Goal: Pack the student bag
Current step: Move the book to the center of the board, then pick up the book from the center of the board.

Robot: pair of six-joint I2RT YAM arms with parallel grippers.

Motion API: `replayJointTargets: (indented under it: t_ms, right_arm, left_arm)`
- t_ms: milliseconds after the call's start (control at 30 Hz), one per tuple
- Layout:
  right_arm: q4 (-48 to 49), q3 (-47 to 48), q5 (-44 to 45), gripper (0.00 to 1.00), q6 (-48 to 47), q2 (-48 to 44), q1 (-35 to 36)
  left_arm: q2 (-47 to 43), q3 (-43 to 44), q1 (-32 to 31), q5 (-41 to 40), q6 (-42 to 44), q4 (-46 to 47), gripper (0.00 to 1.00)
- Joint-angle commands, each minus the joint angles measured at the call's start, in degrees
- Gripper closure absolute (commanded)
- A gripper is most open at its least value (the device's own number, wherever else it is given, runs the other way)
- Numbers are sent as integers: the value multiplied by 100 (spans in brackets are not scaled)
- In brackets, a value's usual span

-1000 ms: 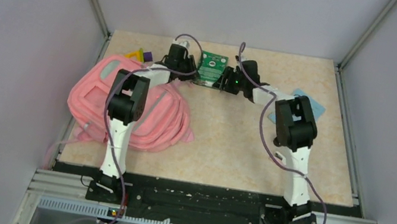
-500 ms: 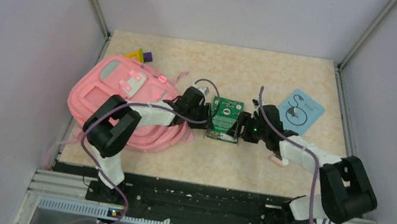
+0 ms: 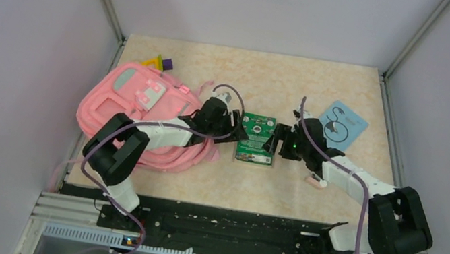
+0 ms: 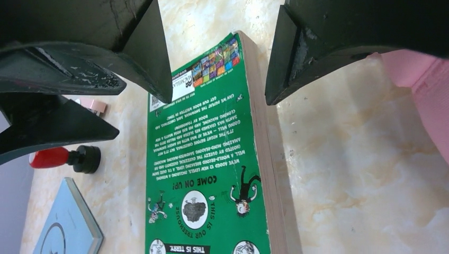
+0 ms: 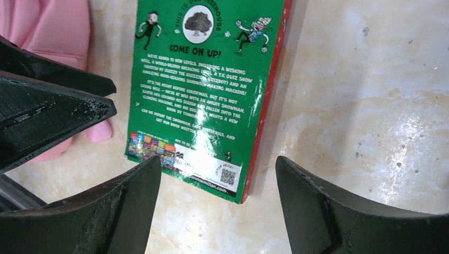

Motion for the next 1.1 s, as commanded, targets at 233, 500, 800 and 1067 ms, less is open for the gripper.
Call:
replayJointTargets:
  t_ms: [233,500,800,1067]
  right_arm:
    - [654,-2,-257,23,-142,816,-95]
    - [1085,-214,-760,24,-12,979,-95]
    - [1228,-302,-817,25,134,1109,-90]
    - [1331,-286,-897,27,199,1371,-88]
  left_arm:
    - [676,125,-13,-33,-277,580,27]
    - [861,292,-116,222,-333,776,31]
    - [151,-242,-246,131,-779,1425,35]
    - [76,-414,-368,221,-1150,2099,36]
